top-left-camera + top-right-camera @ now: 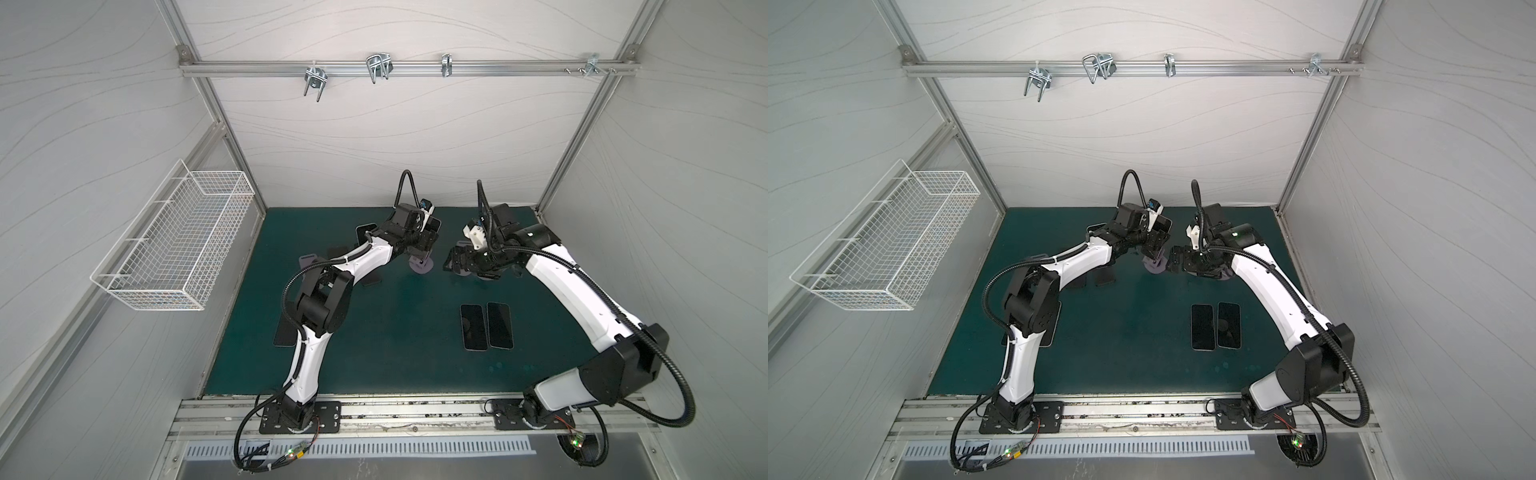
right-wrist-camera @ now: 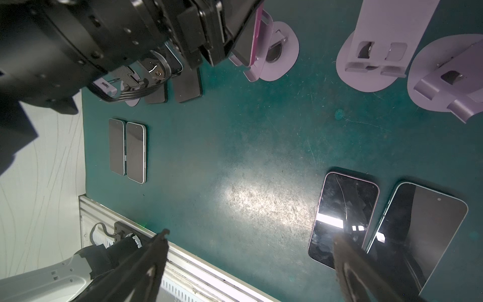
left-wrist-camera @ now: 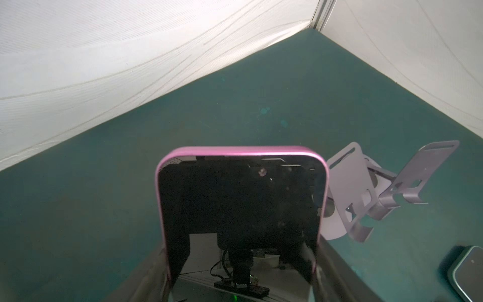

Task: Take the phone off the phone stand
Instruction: 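Lift the pink-framed phone up off its stand with the left gripper, then carry the pink-framed phone toward the robot with the left gripper while the right moves inward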

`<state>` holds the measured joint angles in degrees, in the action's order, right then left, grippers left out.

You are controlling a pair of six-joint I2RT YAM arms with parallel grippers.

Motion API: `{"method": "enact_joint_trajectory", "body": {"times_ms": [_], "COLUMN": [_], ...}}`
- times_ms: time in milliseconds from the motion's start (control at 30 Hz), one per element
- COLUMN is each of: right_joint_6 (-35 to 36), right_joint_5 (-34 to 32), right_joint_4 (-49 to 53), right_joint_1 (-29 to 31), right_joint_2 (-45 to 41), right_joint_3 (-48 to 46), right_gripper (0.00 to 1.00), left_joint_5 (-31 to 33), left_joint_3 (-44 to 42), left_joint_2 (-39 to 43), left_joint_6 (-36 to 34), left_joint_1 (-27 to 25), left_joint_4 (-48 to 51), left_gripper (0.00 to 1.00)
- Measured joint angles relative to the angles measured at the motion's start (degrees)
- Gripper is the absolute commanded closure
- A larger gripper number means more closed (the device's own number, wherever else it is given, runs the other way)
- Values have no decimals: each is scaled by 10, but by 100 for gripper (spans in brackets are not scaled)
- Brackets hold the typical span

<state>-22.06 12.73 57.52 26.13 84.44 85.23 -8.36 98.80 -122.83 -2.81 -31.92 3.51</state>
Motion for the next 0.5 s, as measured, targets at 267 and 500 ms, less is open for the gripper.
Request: {"method": "enact_joint_trajectory", "body": {"times_ms": [267, 500], "right_joint_6": [-6, -19], "right_joint_5": [-1, -4], "right_joint_4": [0, 0], "right_joint_1": [0, 3], "right_joint_2": [-9, -26], "right_joint_3": [0, 0], "right_gripper": [1, 2], "left_joint_5": [13, 52], "left_joint_3": [-2, -46], "left_joint_2": [36, 116], "left_joint_6": [3, 6], "left_joint_1": [0, -3], "left_joint_4": [3, 13], "left_gripper": [40, 40]}}
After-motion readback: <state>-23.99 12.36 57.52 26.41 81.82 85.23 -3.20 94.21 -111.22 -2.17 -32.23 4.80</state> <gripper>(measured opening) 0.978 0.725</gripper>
